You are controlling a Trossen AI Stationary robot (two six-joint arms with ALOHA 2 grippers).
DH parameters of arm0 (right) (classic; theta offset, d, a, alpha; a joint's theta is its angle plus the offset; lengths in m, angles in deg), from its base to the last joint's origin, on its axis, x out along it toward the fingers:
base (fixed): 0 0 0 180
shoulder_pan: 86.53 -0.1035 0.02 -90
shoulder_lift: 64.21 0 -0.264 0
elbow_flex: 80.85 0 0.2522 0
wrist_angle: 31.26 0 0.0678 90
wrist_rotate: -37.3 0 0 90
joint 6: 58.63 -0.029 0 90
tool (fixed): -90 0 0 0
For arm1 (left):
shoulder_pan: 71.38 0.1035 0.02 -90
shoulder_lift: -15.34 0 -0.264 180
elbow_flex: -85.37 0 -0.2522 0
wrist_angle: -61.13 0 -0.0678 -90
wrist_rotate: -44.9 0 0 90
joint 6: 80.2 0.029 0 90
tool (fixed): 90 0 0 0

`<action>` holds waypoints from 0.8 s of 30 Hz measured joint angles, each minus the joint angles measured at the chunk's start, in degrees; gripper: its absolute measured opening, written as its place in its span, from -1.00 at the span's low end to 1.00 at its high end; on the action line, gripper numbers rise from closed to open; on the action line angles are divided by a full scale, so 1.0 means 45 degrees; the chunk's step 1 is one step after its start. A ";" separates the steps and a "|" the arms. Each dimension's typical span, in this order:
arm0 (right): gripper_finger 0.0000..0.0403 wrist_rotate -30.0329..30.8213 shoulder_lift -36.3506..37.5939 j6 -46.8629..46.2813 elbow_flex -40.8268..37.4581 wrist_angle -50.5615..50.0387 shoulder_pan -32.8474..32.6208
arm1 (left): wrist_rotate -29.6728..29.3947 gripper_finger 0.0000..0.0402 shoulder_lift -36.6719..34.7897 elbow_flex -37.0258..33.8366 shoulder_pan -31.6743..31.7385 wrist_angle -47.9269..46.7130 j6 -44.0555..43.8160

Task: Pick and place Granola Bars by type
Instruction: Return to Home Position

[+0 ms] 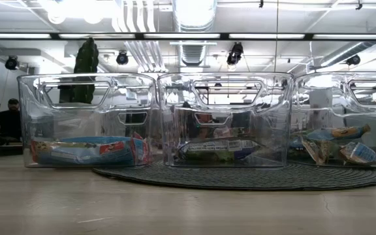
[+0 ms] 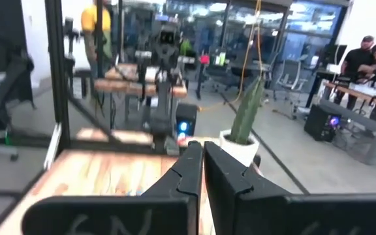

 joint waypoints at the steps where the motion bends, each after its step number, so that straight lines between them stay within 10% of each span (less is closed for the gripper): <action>1: -0.96 -0.0006 0.0211 0.0023 -0.0380 -0.0002 -0.0001 | 0.0003 -1.00 -0.0036 -0.0294 -0.0004 0.0037 -0.0030; 24: -0.96 -0.0780 0.5168 0.0154 -0.9468 0.5528 0.0003 | -0.0277 -1.00 -0.2582 -0.7931 0.0001 0.6732 -0.1486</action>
